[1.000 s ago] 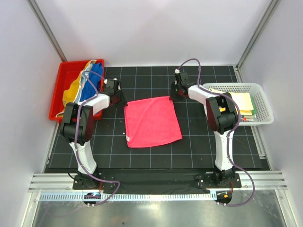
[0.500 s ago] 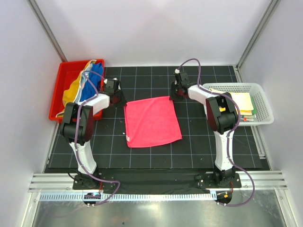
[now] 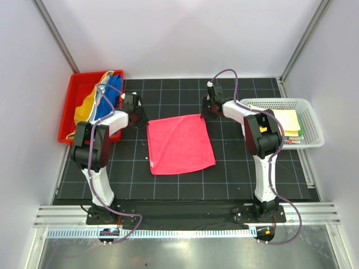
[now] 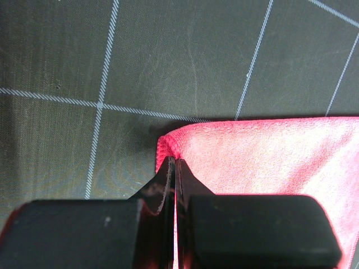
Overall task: Fold and stack the towels
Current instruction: Fold the towel
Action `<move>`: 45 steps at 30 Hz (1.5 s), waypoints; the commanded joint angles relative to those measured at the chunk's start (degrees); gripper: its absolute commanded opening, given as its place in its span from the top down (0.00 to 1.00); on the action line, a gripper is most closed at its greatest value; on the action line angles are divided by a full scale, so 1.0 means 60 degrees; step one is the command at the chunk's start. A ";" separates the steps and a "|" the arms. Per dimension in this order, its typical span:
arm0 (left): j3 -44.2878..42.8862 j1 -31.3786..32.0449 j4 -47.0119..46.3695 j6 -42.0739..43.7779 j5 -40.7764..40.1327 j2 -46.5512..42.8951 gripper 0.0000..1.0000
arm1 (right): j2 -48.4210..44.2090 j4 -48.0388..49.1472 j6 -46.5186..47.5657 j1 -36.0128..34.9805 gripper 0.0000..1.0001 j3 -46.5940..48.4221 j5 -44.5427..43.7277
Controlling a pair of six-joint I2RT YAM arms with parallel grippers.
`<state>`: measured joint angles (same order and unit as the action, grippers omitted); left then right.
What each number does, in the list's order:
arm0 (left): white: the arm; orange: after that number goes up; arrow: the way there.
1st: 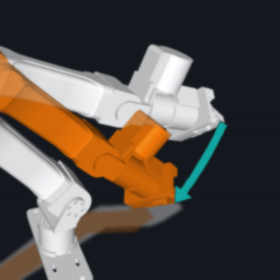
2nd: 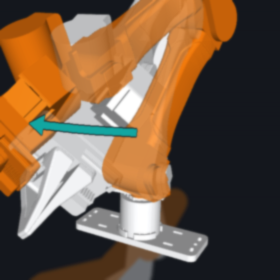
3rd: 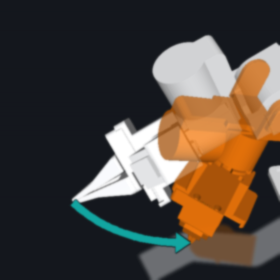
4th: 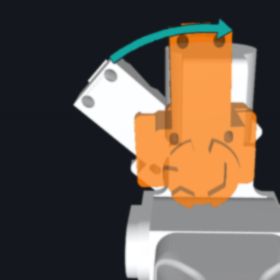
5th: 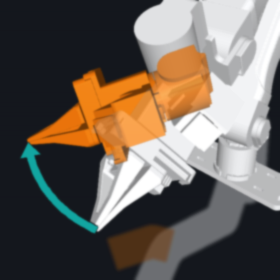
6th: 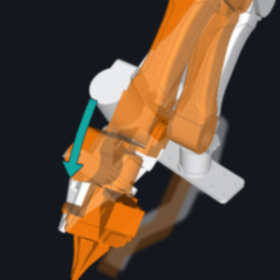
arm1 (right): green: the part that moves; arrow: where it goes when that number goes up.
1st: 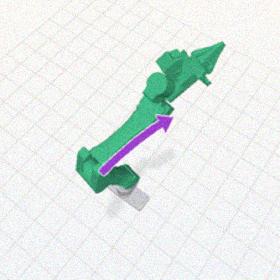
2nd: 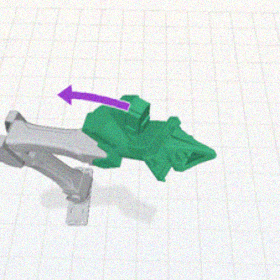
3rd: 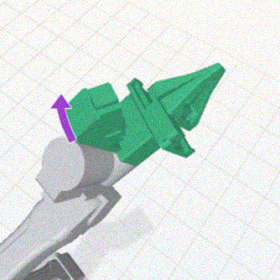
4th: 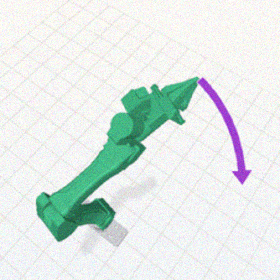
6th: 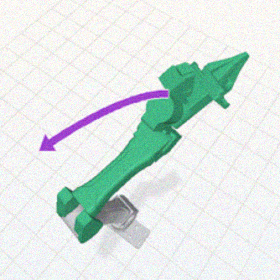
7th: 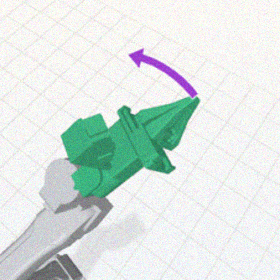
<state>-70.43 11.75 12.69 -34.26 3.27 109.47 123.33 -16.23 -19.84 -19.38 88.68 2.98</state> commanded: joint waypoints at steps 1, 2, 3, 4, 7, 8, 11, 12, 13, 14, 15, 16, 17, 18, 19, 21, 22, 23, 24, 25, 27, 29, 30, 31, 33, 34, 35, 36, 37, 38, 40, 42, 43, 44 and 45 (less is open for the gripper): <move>-0.0331 -0.0127 -0.0123 -0.0003 0.0070 -0.0579 1.00 | 0.0232 0.0141 0.0025 0.0051 0.69 0.0336 -0.0028; -0.0346 -0.0156 -0.0108 -0.0017 0.0071 -0.0594 1.00 | 0.0246 0.0141 0.0039 0.0036 0.69 0.0322 -0.0014; -0.0389 -0.0171 -0.0108 -0.0032 0.0114 -0.0565 1.00 | 0.0246 0.0127 0.0039 0.0036 0.69 0.0336 -0.0028; -0.0419 -0.0214 -0.0093 -0.0032 0.0187 -0.0550 1.00 | 0.0246 0.0127 0.0039 0.0051 0.69 0.0336 -0.0028; -0.0478 -0.0273 -0.0020 -0.0047 0.0202 -0.0550 1.00 | 0.0261 0.0112 0.0068 0.0051 0.69 0.0336 -0.0072; -0.0492 -0.0302 -0.0020 -0.0047 0.0188 -0.0550 1.00 | 0.0275 0.0127 0.0069 0.0051 0.69 0.0336 -0.0072; -0.0551 -0.0376 0.0024 -0.0061 0.0276 -0.0550 1.00 | 0.0305 0.0097 0.0069 0.0080 0.69 0.0351 -0.0102; -0.0551 -0.0390 0.0024 -0.0061 0.0305 -0.0492 1.00 | 0.0319 0.0097 0.0069 0.0065 0.69 0.0366 -0.0102; -0.0580 -0.0420 0.0053 -0.0061 0.0334 -0.0462 1.00 | 0.0334 0.0097 0.0069 0.0080 0.69 0.0366 -0.0102; -0.0653 -0.0434 0.0097 -0.0061 0.0407 -0.0418 1.00 | 0.0334 0.0083 0.0054 0.0094 0.69 0.0366 -0.0102; -0.0697 -0.0449 0.0126 -0.0047 0.0422 -0.0374 1.00 | 0.0349 0.0083 0.0068 0.0095 0.69 0.0366 -0.0102; -0.0712 -0.0449 0.0127 -0.0047 0.0422 -0.0316 1.00 | 0.0363 0.0083 0.0069 0.0080 0.69 0.0366 -0.0102; -0.0741 -0.0478 0.0156 -0.0047 0.0451 -0.0286 1.00 | 0.0349 0.0083 0.0069 0.0080 0.69 0.0366 -0.0116; -0.0756 -0.0479 0.0185 -0.0032 0.0408 -0.0257 1.00 | 0.0349 0.0083 0.0069 0.0080 0.69 0.0351 -0.0131; -0.0756 -0.0493 0.0200 -0.0032 0.0422 -0.0213 1.00 | 0.0349 0.0097 0.0083 0.0080 0.69 0.0351 -0.0146; -0.0771 -0.0537 0.0200 -0.0032 0.0437 -0.0155 1.00 | 0.0349 0.0097 0.0054 0.0109 0.69 0.0337 -0.0175; -0.0800 -0.0552 0.0200 -0.0032 0.0451 -0.0111 1.00 | 0.0334 0.0083 0.0068 0.0095 0.69 0.0351 -0.0146; -0.0829 -0.0566 0.0200 -0.0032 0.0466 -0.0067 1.00 | 0.0320 0.0068 0.0098 0.0095 0.69 0.0366 -0.0160; -0.0844 -0.0581 0.0200 -0.0047 0.0524 -0.0023 1.00 | 0.0319 0.0083 0.0083 0.0095 0.69 0.0366 -0.0146; -0.0859 -0.0567 0.0200 -0.0032 0.0554 0.0007 1.00 | 0.0305 0.0054 0.0083 0.0095 0.69 0.0351 -0.0117; -0.0917 -0.0581 0.0214 -0.0018 0.0612 0.0124 0.97 | 0.0261 0.0054 0.0112 0.0095 0.67 0.0380 -0.0087; -0.0917 -0.0567 0.0214 -0.0017 0.0627 0.0153 0.90 | 0.0159 0.0068 0.0113 0.0095 0.64 0.0351 -0.0116; -0.0917 -0.0581 0.0214 -0.0017 0.0627 0.0153 0.86 | 0.0115 0.0054 0.0113 0.0095 0.62 0.0351 -0.0087; -0.0903 -0.0581 0.0214 -0.0003 0.0613 0.0139 0.83 | 0.0085 0.0053 0.0127 0.0095 0.61 0.0351 -0.0087; -0.0903 -0.0566 0.0215 0.0012 0.0598 0.0124 0.77 | -0.0032 0.0053 0.0142 0.0095 0.60 0.0351 -0.0175; -0.0903 -0.0566 0.0229 0.0012 0.0540 0.0095 0.75 | -0.0061 0.0053 0.0156 0.0095 0.58 0.0337 -0.0175; -0.0917 -0.0581 0.0215 0.0041 0.0539 0.0109 0.74 | -0.0076 0.0053 0.0156 0.0095 0.58 0.0365 -0.0189; -0.0917 -0.0567 0.0214 0.0041 0.0539 0.0095 0.71 | -0.0076 0.0039 0.0171 0.0095 0.58 0.0395 -0.0204; -0.0917 -0.0566 0.0214 0.0041 0.0554 0.0095 0.69 | -0.0062 0.0039 0.0171 0.0095 0.58 0.0424 -0.0190; -0.0903 -0.0552 0.0200 0.0056 0.0670 0.0080 0.68 | -0.0032 -0.0005 0.0215 0.0095 0.58 0.0482 -0.0190; -0.0888 -0.0552 0.0171 0.0070 0.0730 0.0080 0.66 | 0.0056 -0.0034 0.0215 0.0095 0.58 0.0527 -0.0160; -0.0844 -0.0523 0.0170 0.0129 0.0803 0.0080 0.64 | 0.0099 -0.0005 0.0215 0.0095 0.58 0.0542 -0.0131; -0.0844 -0.0537 0.0156 0.0144 0.0803 0.0066 0.64 | 0.0129 0.0009 0.0215 0.0095 0.58 0.0542 -0.0102; -0.0786 -0.0523 0.0156 0.0144 0.0818 0.0080 0.64 | 0.0158 0.0009 0.0230 0.0095 0.58 0.0585 -0.0073; -0.0756 -0.0508 0.0156 0.0173 0.0876 0.0080 0.64 | 0.0158 0.0009 0.0230 0.0109 0.58 0.0585 -0.0072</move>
<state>-73.97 8.86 14.22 -34.02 6.92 110.21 124.14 -15.46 -19.53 -19.20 89.95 3.11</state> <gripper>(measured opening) 0.361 0.418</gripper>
